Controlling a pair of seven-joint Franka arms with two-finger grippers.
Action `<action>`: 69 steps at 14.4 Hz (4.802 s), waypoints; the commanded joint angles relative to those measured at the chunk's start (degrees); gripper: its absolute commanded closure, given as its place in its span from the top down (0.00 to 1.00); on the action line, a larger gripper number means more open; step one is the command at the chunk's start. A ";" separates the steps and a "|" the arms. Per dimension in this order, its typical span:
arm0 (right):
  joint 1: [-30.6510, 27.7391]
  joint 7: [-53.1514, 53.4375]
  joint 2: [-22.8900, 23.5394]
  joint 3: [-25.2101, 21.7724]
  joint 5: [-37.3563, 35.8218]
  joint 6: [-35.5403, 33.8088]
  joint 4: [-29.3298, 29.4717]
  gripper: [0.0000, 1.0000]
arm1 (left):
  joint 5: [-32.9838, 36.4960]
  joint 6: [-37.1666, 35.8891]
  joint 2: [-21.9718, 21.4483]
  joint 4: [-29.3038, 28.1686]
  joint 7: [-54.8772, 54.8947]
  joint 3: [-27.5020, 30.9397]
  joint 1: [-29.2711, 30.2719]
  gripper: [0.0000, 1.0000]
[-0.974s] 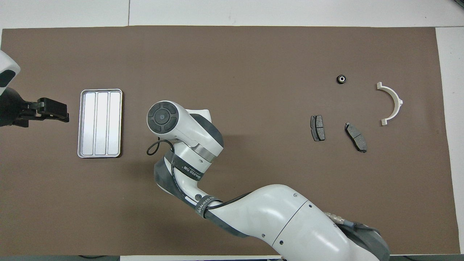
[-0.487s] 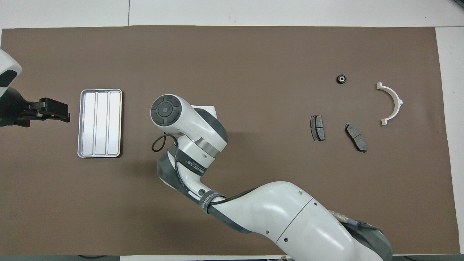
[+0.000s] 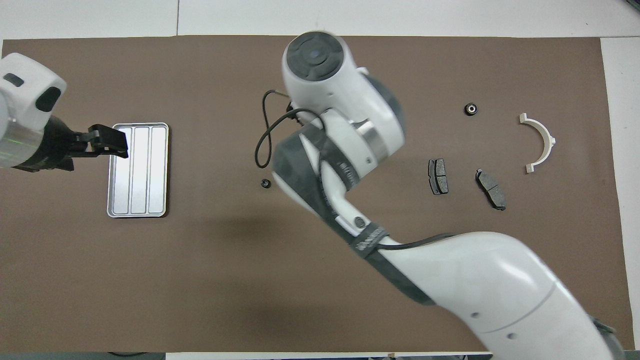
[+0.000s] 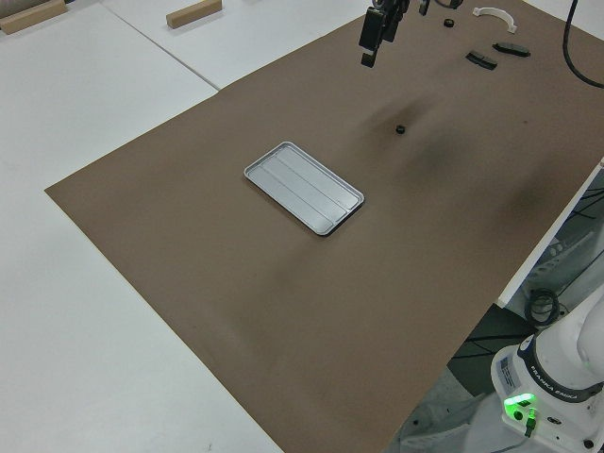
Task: Pick bearing gear from pile to tray
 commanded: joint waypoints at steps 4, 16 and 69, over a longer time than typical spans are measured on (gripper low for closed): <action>-15.28 -33.22 -2.95 1.12 0.50 3.63 -8.46 1.00 | -0.46 16.66 13.80 -2.68 -15.51 1.07 -11.02 1.00; -22.60 -36.24 1.25 0.59 -3.71 33.27 -26.60 1.00 | -0.11 28.29 16.30 -13.57 -21.79 0.81 -13.95 0.89; 16.76 37.82 4.83 4.02 -2.81 18.22 -10.25 0.00 | -1.33 24.60 4.69 -22.72 26.06 0.63 14.80 0.79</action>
